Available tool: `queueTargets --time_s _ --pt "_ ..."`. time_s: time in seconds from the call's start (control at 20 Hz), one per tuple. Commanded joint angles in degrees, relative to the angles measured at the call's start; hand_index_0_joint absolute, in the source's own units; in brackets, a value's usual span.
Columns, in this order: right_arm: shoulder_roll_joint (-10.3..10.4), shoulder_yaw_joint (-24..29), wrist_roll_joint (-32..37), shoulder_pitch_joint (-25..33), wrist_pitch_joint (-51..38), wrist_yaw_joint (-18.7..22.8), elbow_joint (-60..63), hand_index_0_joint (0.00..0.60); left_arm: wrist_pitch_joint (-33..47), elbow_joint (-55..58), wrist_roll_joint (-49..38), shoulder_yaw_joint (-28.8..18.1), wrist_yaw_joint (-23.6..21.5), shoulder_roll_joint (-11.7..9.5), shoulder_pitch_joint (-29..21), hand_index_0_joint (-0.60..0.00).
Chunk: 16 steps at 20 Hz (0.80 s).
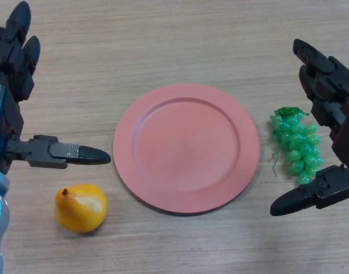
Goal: Pick up the yellow pear and place it on the plate
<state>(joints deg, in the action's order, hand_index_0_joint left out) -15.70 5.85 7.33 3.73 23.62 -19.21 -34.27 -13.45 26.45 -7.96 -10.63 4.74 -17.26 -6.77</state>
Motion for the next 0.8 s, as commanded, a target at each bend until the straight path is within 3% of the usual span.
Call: queueTargets --time_s 0.05,0.5,0.65,0.8 --pt "-1.38 2.61 1.68 1.82 -7.64 1.17 -3.43 0.000 7.19 3.50 0.23 -3.53 -0.25 -1.92 -1.29 0.000" --pt "-1.06 2.52 0.79 1.03 -7.14 1.77 -5.13 0.000 5.47 7.44 -1.21 -4.53 0.18 -1.49 0.80 0.000" --pt "-1.08 2.29 0.62 1.24 -5.64 1.84 -5.30 0.000 0.87 12.89 -0.34 -6.07 2.69 0.48 6.66 0.000" --pt "-0.84 1.23 -0.28 1.50 -6.13 2.00 -3.68 0.000 3.03 13.14 -0.15 -10.26 7.61 2.40 11.56 0.000"
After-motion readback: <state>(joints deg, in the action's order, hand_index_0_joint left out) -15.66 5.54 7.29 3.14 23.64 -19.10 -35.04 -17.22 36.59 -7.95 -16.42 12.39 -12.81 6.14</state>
